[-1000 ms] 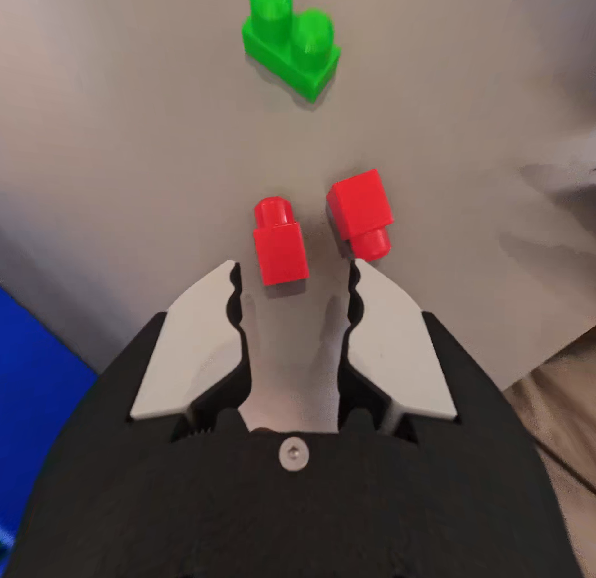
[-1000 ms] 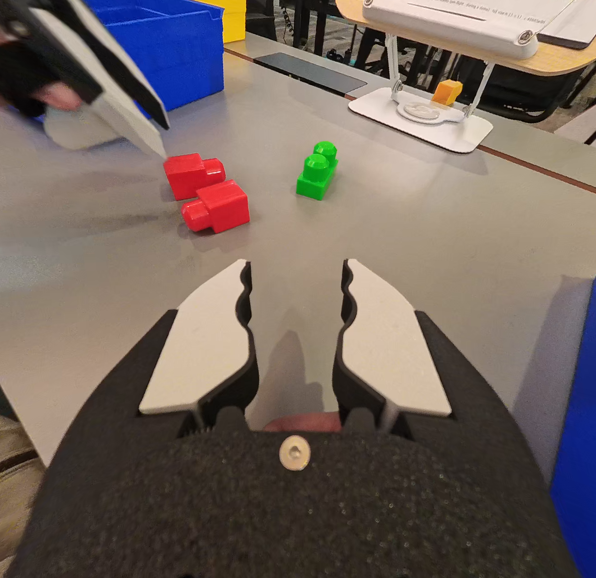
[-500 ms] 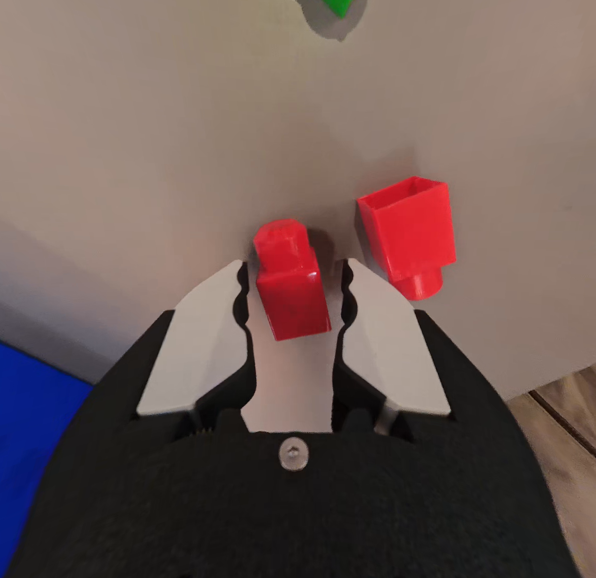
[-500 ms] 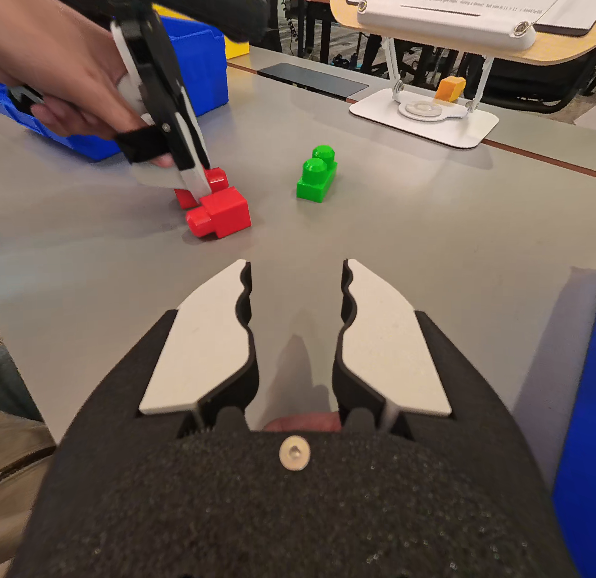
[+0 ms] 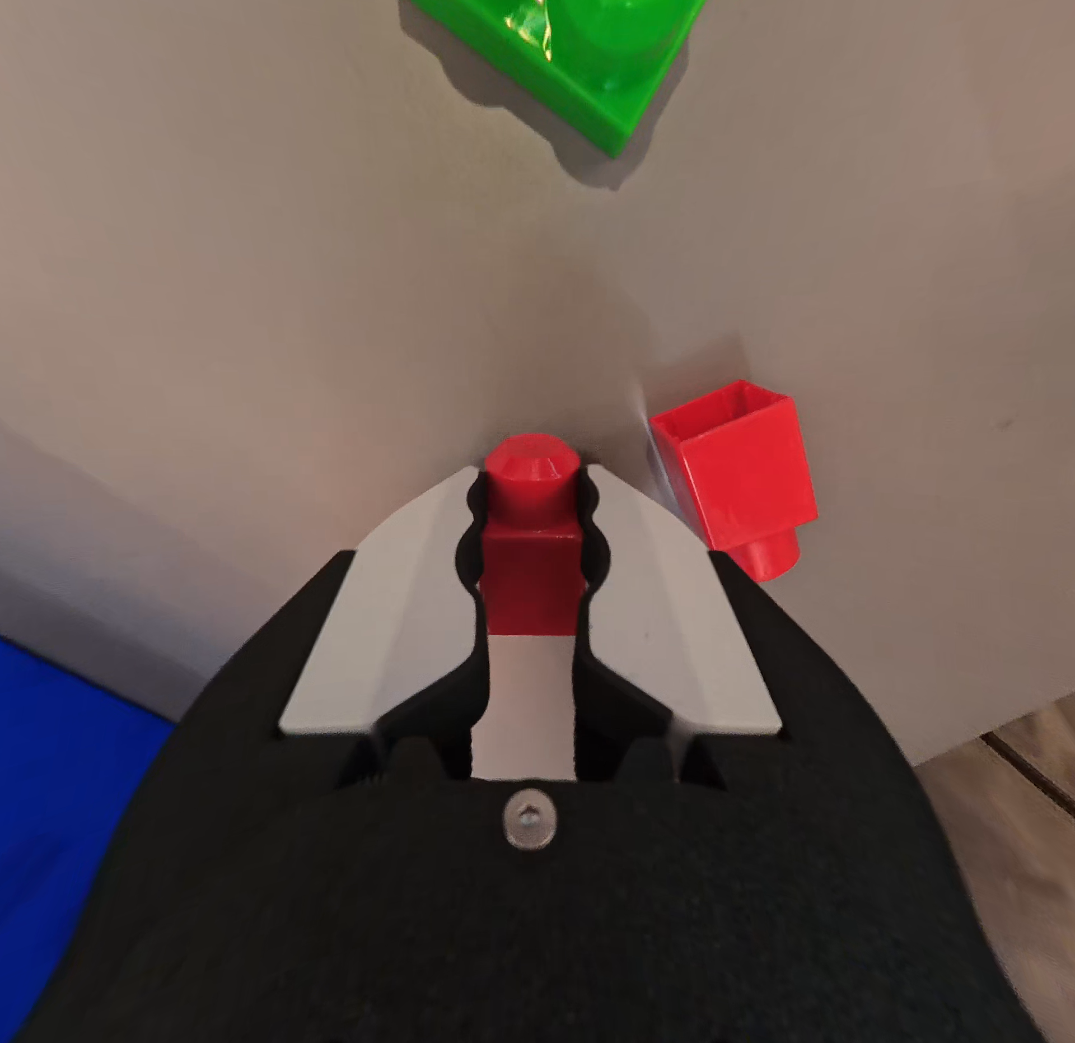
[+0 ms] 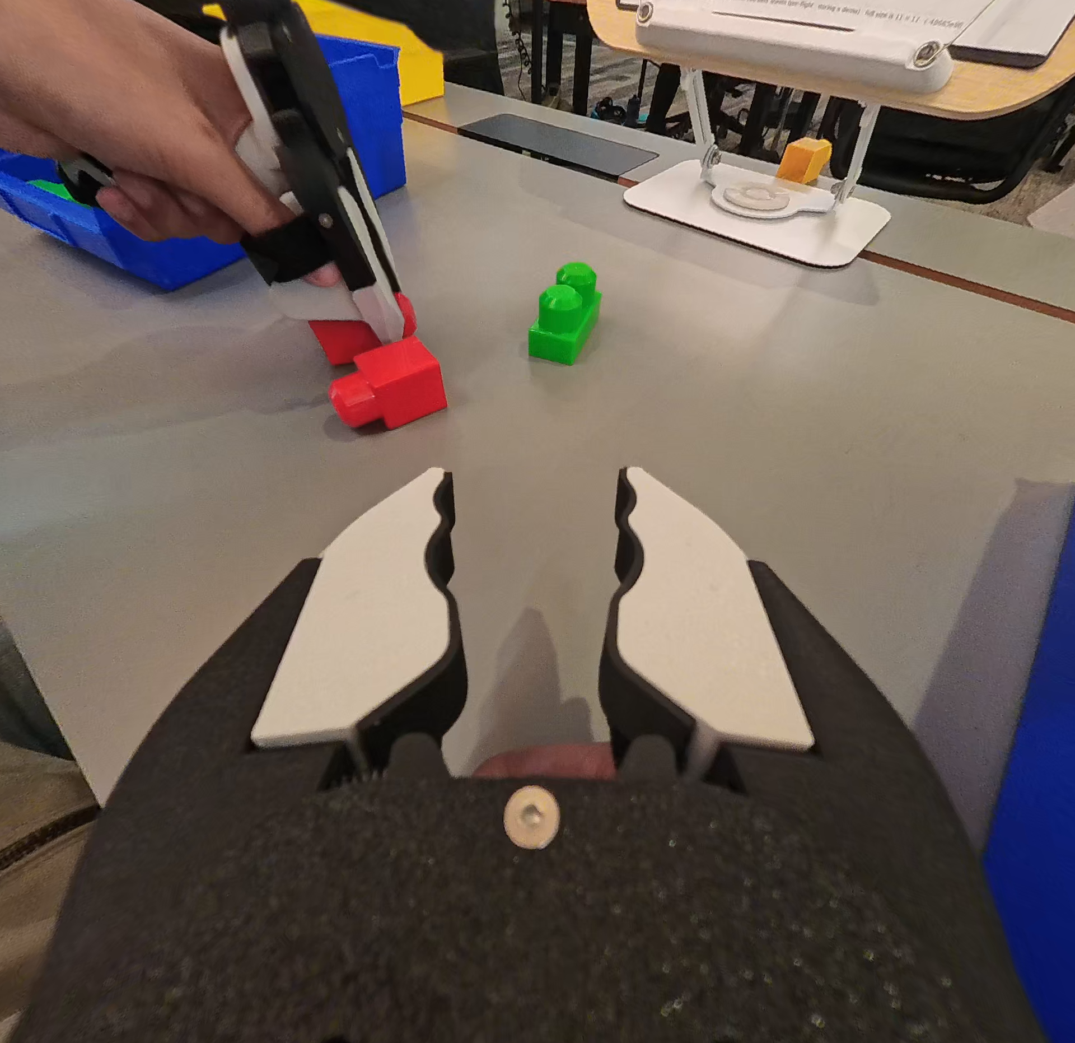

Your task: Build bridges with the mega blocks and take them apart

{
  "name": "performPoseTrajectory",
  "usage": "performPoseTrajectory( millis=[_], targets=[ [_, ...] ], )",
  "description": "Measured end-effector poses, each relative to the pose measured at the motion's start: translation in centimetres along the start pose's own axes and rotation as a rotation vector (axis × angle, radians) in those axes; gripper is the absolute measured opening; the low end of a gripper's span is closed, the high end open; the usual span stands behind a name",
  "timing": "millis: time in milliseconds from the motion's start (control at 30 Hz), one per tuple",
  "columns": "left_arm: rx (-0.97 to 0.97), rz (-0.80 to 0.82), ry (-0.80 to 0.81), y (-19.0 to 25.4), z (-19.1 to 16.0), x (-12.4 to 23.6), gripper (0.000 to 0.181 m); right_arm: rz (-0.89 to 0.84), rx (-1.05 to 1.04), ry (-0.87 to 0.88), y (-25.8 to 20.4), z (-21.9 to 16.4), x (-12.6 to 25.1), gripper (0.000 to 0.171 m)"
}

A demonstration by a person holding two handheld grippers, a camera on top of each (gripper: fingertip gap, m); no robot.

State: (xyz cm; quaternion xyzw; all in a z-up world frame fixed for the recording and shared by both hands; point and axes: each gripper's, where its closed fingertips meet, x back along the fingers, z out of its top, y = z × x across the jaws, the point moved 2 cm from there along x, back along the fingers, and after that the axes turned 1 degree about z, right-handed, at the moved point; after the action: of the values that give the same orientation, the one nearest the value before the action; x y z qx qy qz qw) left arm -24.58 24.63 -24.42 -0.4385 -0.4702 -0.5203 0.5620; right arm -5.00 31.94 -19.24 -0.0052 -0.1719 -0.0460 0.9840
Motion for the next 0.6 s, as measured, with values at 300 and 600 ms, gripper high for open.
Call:
performPoseTrajectory(
  millis=[300, 600],
  targets=[
    [0.075, -0.048, 0.51, 0.2, -0.1, 3.3, 0.029, -0.017, 0.027, 0.003, 0.0, 0.2, 0.0, 0.053],
    [0.156, 0.025, 1.022, -0.2, -2.5, 5.3, 0.029, -0.022, 0.046, -0.001, -0.4, 0.1, -0.3, 0.052]
  ],
)
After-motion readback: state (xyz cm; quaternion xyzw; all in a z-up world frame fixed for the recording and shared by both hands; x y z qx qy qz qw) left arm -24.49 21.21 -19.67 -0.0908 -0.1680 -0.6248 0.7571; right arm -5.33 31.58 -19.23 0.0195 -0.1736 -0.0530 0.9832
